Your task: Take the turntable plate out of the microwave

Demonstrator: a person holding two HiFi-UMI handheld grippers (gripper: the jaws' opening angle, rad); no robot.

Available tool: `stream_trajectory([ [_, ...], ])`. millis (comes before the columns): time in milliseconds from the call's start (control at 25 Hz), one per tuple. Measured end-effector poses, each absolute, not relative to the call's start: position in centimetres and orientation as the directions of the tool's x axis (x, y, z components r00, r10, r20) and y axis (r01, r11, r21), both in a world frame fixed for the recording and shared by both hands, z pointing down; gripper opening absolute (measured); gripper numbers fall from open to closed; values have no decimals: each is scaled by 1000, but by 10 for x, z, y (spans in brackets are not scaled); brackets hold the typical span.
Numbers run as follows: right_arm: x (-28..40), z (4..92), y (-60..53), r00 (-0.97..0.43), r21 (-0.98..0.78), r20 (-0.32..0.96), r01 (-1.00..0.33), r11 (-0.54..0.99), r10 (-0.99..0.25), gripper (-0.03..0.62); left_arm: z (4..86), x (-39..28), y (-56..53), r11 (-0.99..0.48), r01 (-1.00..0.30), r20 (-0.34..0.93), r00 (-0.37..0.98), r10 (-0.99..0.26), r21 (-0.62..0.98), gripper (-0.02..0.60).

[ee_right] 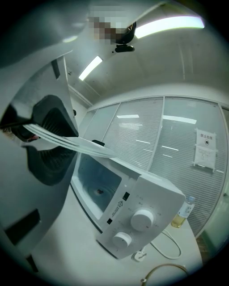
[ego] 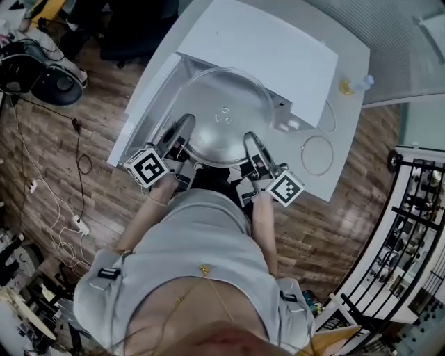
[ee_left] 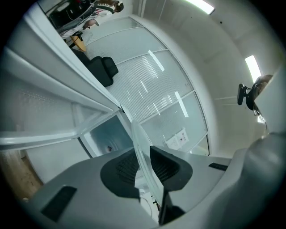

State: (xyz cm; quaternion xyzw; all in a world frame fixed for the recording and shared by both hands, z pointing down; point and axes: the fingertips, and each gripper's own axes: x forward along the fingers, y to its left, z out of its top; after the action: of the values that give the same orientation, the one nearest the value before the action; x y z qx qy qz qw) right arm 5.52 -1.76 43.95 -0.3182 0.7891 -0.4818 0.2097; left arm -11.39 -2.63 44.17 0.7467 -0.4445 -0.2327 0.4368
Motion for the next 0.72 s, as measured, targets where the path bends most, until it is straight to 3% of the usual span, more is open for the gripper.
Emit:
stream_trajectory([
  [720, 75, 420, -95, -731, -886, -34, -294, 359, -682, 71, 423, -90, -106, -245, -440, 27, 527, -850, 864, 95],
])
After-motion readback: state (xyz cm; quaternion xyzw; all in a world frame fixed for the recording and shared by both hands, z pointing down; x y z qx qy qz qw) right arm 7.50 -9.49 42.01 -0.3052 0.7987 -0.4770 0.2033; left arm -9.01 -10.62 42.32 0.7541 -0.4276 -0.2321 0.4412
